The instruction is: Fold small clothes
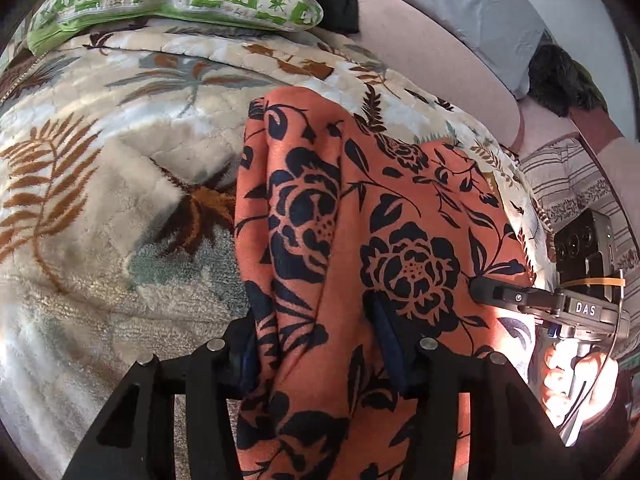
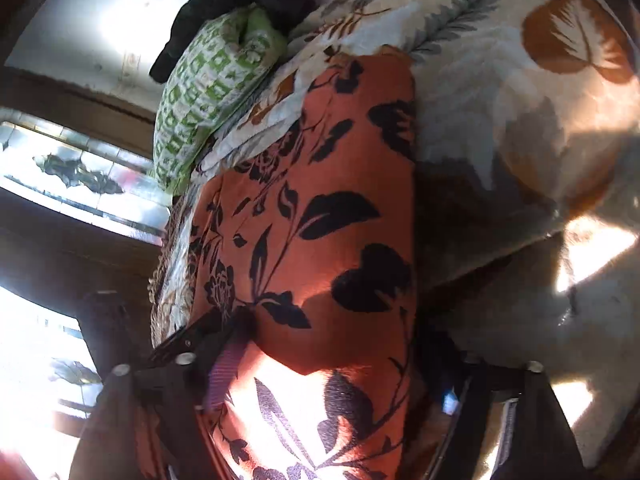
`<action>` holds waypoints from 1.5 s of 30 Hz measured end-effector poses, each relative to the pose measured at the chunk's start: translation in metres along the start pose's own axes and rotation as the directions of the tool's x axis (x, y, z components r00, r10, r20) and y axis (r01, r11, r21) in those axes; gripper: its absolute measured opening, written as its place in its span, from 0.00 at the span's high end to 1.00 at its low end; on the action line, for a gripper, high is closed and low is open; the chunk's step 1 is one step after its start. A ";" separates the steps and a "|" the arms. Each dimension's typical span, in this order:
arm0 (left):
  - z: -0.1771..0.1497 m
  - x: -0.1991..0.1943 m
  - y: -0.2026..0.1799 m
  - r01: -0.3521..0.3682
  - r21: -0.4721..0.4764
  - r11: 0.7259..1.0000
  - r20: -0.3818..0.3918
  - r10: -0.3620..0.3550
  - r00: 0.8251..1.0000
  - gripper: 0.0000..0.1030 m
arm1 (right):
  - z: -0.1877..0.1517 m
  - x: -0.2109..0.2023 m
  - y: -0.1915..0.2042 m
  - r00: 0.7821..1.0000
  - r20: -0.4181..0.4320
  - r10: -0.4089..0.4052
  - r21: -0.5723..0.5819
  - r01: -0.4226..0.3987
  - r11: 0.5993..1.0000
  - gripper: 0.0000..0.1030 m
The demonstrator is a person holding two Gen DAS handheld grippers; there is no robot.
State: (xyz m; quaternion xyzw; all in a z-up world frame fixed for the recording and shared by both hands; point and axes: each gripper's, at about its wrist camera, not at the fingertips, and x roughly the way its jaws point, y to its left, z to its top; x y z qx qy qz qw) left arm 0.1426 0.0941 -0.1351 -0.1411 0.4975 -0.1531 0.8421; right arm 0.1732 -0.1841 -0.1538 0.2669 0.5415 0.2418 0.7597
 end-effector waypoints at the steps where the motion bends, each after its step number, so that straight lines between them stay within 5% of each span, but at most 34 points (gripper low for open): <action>1: 0.001 -0.001 -0.003 -0.008 0.017 1.000 0.004 0.008 1.000 0.60 | 0.002 0.002 0.007 1.000 0.002 -0.009 -0.020 0.009 1.000 0.56; 6: 0.011 -0.031 -0.041 0.006 0.064 0.998 0.082 -0.011 0.997 0.71 | 0.009 -0.029 0.046 0.997 0.052 -0.053 -0.180 0.062 0.982 0.66; 10: 0.019 -0.052 -0.097 0.050 0.137 0.989 0.178 -0.074 0.981 0.71 | 0.014 -0.085 0.053 0.990 0.127 -0.069 -0.246 0.099 0.964 0.67; 13: 0.021 -0.035 -0.125 0.063 0.149 0.987 0.167 -0.087 0.982 0.63 | 0.021 -0.125 0.032 0.982 0.178 -0.069 -0.244 0.111 0.963 0.66; 14: 0.020 -0.017 -0.130 0.057 0.138 0.989 0.118 -0.074 0.990 0.55 | 0.025 -0.129 0.017 0.984 0.167 -0.070 -0.213 0.105 0.971 0.61; 15: 0.017 0.004 -0.132 0.040 0.127 0.991 0.057 -0.048 0.997 0.36 | 0.030 -0.128 -0.006 0.987 0.140 -0.075 -0.148 0.095 0.984 0.58; 17: 0.005 0.035 -0.128 -0.047 0.123 0.991 -0.038 0.052 0.998 0.33 | 0.034 -0.121 -0.058 0.972 0.118 -0.201 0.034 0.199 0.979 0.23; 19: -0.008 0.031 -0.119 -0.057 0.098 0.994 -0.035 0.061 0.998 0.32 | 0.020 -0.124 -0.094 0.943 0.120 -0.310 0.180 0.286 0.941 0.23; 22: -0.018 0.005 -0.115 -0.099 0.102 0.990 0.009 0.099 0.995 0.30 | -0.014 -0.148 -0.095 0.939 0.241 -0.247 0.232 0.191 0.954 0.23; 27: -0.036 -0.026 -0.118 -0.189 0.140 0.972 0.065 0.181 0.981 0.28 | -0.057 -0.162 -0.036 0.923 0.369 -0.104 0.107 0.069 0.992 0.22; 30: -0.044 -0.044 -0.125 -0.224 0.135 0.965 0.087 0.214 0.973 0.27 | -0.060 -0.146 -0.019 0.941 0.329 -0.084 -0.005 0.090 0.996 0.11; 33: -0.047 -0.060 -0.132 -0.273 0.117 0.955 0.116 0.260 0.959 0.17 | -0.054 -0.097 -0.044 0.958 0.129 -0.256 0.073 0.248 0.966 0.10; 37: -0.056 -0.083 -0.143 -0.341 0.143 0.929 0.196 0.311 0.930 0.11 | -0.065 -0.124 -0.004 0.933 0.237 -0.272 0.003 0.279 0.960 0.10; 43: -0.062 -0.100 -0.161 -0.363 0.181 0.914 0.248 0.315 0.916 0.11 | -0.095 -0.165 0.044 0.790 0.352 -0.501 -0.103 0.565 0.818 0.00; 45: -0.063 -0.105 -0.163 -0.365 0.170 0.915 0.258 0.316 0.913 0.11 | -0.106 -0.180 0.050 0.763 0.384 -0.521 -0.114 0.599 0.793 0.00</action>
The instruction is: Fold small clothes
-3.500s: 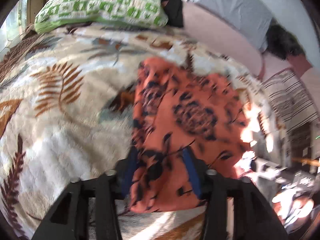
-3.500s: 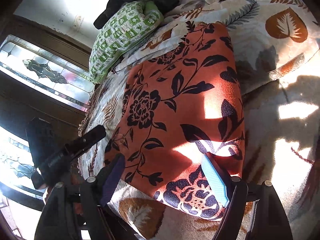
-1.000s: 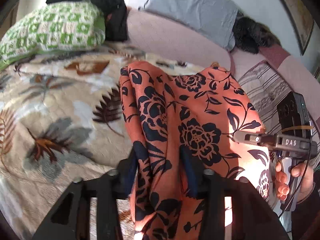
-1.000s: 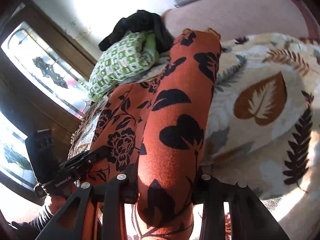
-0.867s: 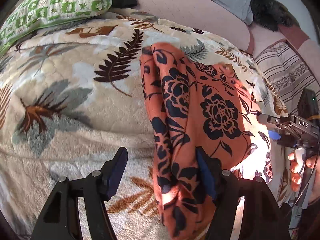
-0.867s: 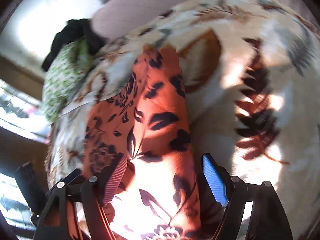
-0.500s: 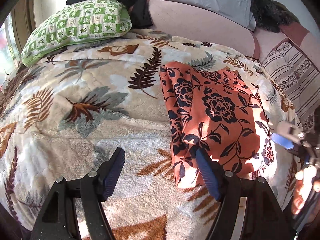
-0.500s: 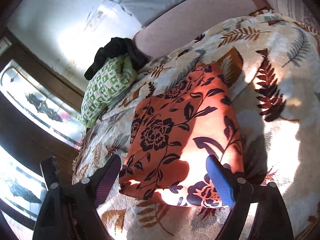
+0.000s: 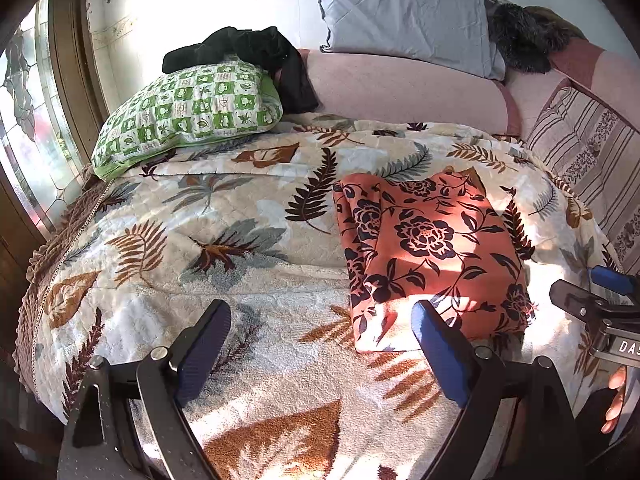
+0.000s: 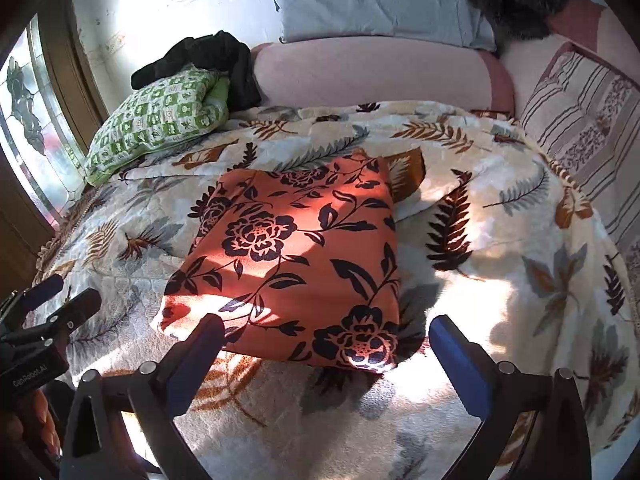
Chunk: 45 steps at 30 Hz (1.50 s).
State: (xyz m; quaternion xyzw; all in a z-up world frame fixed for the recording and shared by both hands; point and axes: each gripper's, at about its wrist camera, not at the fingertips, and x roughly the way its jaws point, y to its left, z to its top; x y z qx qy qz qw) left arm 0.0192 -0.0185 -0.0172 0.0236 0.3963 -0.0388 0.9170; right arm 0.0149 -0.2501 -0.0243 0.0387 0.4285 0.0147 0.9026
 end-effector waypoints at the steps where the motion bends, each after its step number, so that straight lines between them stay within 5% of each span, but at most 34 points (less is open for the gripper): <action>1: 0.000 -0.002 0.000 -0.001 -0.008 1.000 0.001 0.001 1.000 0.11 | 0.000 -0.007 0.000 1.000 0.003 -0.011 0.000 0.011 1.000 0.00; 7: 0.003 -0.010 -0.003 -0.031 -0.023 0.999 0.003 0.031 1.000 0.11 | -0.003 -0.030 0.005 0.998 0.026 -0.049 -0.014 0.050 0.999 0.00; 23: 0.023 -0.024 -0.017 0.065 -0.042 0.997 0.033 -0.063 0.997 0.01 | 0.003 -0.035 0.007 0.995 0.014 -0.100 -0.049 0.101 0.994 0.00; 45: 0.034 -0.004 -0.029 0.016 0.003 1.000 0.026 -0.017 1.000 0.01 | 0.012 -0.021 -0.002 0.996 -0.013 -0.086 -0.049 0.085 0.995 0.00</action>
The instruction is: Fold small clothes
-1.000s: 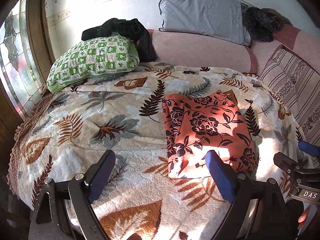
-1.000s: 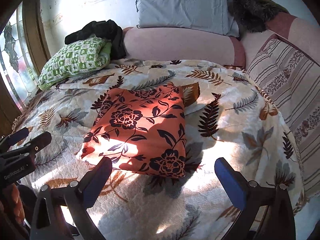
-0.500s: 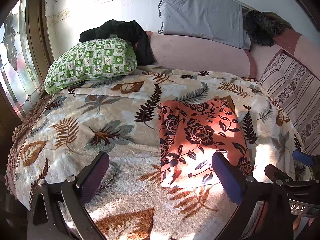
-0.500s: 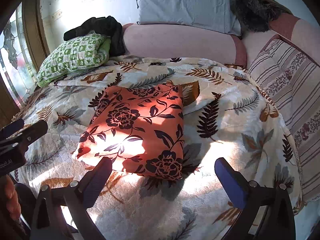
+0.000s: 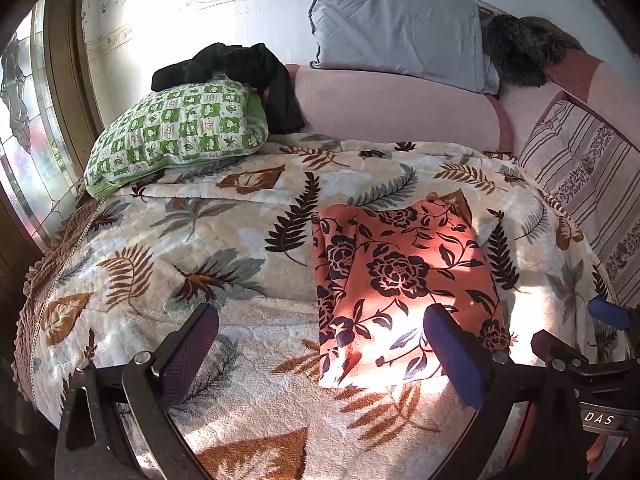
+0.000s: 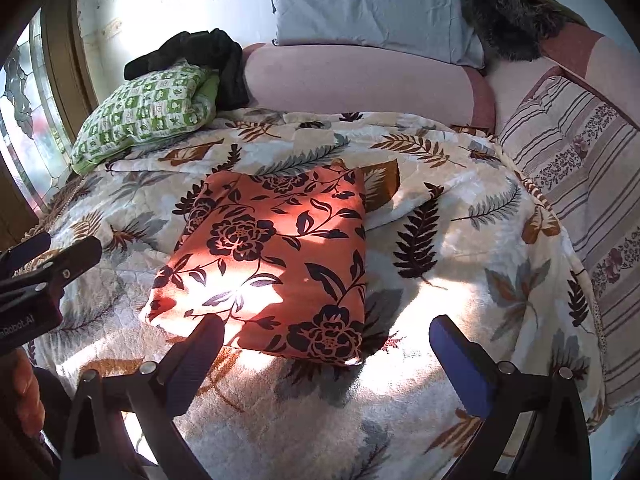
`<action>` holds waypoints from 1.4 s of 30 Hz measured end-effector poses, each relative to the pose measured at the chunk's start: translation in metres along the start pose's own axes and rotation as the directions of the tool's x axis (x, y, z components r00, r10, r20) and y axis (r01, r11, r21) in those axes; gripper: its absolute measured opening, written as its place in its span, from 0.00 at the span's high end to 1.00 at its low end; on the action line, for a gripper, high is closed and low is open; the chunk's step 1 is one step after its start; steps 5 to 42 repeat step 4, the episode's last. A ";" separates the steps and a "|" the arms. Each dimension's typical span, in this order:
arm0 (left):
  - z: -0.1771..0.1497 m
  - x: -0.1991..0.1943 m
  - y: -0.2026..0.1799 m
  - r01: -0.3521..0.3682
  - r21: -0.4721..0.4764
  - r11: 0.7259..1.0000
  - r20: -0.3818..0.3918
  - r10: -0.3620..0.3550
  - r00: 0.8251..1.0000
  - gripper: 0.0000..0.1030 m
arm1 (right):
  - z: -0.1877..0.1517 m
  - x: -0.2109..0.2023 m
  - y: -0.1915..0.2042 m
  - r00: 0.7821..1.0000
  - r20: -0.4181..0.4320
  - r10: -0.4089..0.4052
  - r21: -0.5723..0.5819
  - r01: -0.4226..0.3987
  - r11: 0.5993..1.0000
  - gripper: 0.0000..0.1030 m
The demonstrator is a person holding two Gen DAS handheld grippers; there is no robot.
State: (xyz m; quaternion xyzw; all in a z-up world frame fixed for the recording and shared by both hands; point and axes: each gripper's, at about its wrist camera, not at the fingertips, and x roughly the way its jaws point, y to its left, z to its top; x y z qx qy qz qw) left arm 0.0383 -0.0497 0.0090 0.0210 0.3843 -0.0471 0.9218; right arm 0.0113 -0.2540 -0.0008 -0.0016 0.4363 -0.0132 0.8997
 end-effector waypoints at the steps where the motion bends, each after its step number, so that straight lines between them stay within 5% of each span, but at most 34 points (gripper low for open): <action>1: 0.001 0.001 -0.001 0.005 0.006 1.000 0.002 -0.005 1.000 0.01 | 0.001 0.001 -0.001 1.000 -0.001 0.000 -0.002 0.000 1.000 0.00; 42: 0.004 0.004 -0.003 -0.012 0.017 1.000 0.005 0.012 1.000 0.01 | 0.004 0.004 -0.002 1.000 -0.001 0.000 -0.004 0.000 1.000 0.00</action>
